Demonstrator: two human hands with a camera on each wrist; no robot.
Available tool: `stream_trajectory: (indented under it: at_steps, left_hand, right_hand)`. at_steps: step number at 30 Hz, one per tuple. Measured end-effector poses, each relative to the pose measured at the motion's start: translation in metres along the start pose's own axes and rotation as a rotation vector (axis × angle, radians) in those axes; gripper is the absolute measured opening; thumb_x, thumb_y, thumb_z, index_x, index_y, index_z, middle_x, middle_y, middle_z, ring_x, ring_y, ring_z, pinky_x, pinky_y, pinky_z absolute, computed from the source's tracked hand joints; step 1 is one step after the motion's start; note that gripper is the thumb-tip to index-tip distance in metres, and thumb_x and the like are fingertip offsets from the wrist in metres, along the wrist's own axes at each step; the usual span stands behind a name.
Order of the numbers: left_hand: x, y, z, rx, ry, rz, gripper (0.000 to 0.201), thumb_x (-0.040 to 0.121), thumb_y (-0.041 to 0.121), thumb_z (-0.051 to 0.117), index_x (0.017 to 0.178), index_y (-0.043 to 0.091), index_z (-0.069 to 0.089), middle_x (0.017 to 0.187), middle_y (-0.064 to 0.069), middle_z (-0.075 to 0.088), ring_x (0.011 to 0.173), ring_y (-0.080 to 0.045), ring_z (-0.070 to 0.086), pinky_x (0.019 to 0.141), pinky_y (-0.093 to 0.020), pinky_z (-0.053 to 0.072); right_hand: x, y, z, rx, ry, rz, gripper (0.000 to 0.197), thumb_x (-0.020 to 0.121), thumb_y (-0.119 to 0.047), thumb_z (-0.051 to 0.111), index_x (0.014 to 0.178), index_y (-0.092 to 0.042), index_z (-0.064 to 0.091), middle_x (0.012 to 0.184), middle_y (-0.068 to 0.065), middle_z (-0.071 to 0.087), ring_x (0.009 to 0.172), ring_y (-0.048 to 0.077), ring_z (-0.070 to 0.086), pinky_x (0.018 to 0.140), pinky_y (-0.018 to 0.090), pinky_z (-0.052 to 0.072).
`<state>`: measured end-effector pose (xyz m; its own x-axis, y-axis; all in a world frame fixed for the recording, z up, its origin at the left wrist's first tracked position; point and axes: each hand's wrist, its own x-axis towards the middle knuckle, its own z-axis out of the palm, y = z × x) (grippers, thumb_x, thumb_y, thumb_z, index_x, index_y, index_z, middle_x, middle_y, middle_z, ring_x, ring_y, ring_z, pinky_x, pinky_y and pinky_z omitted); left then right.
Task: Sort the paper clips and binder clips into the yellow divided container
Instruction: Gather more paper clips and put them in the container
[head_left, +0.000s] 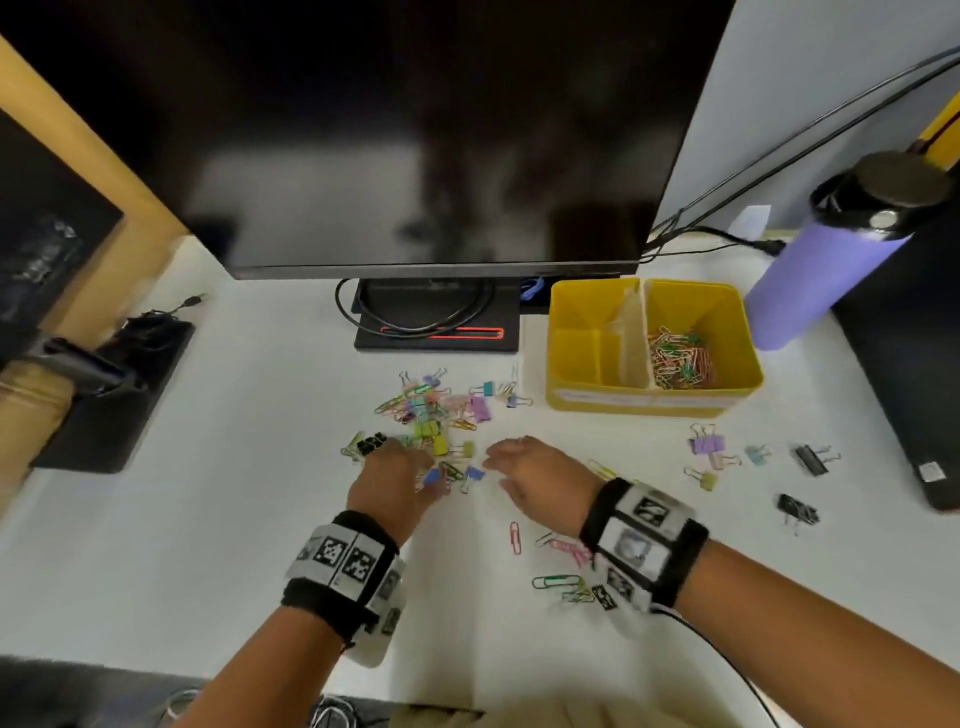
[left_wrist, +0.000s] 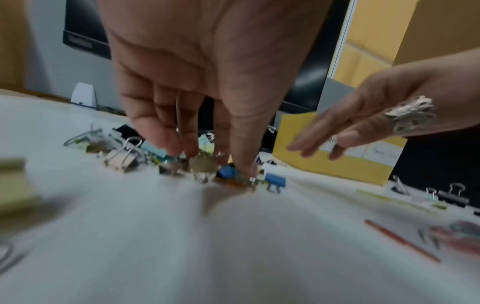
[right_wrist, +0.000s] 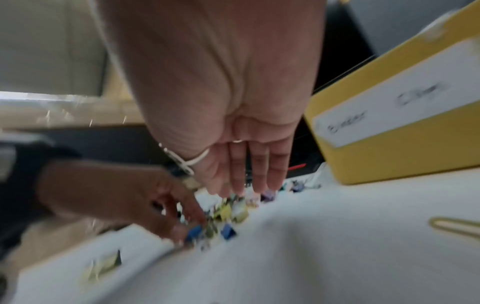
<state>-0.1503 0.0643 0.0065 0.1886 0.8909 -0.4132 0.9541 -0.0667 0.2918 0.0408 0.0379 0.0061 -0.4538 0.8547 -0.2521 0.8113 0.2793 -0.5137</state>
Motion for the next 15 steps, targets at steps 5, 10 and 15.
stream_trajectory:
  at_steps: [5, 10, 15]
  left_hand:
    - [0.001, -0.016, 0.013, -0.040, 0.074, 0.024, 0.025, 0.085, 0.021, 0.062, 0.109, 0.016, 0.066, 0.117, -0.009, 0.052, 0.106, -0.025, 0.056, 0.087, -0.033, 0.049]
    - [-0.006, -0.032, 0.014, -0.090, 0.102, 0.010, 0.028, 0.082, 0.034, 0.065, 0.100, 0.013, 0.070, 0.113, -0.007, 0.054, 0.104, -0.024, 0.056, 0.083, -0.035, 0.052]
    - [0.005, -0.015, 0.009, -0.102, 0.106, -0.018, 0.029, 0.081, 0.042, 0.063, 0.097, 0.018, 0.069, 0.114, -0.001, 0.053, 0.114, -0.019, 0.048, 0.081, -0.037, 0.053]
  right_hand:
    - [0.024, -0.001, 0.032, -0.265, -0.173, -0.050, 0.048, 0.091, -0.003, 0.038, 0.139, -0.008, 0.032, 0.152, 0.008, 0.028, 0.140, 0.029, 0.024, 0.110, 0.044, 0.032]
    - [0.007, 0.017, 0.025, -0.307, -0.081, 0.016, 0.042, 0.089, -0.009, 0.041, 0.131, -0.008, 0.045, 0.148, 0.007, 0.037, 0.140, 0.026, 0.026, 0.109, 0.044, 0.034]
    - [0.026, -0.007, 0.018, -0.170, 0.116, -0.061, 0.030, 0.079, 0.006, 0.055, 0.107, -0.001, 0.064, 0.118, 0.020, 0.063, 0.109, 0.038, 0.055, 0.088, 0.042, 0.049]
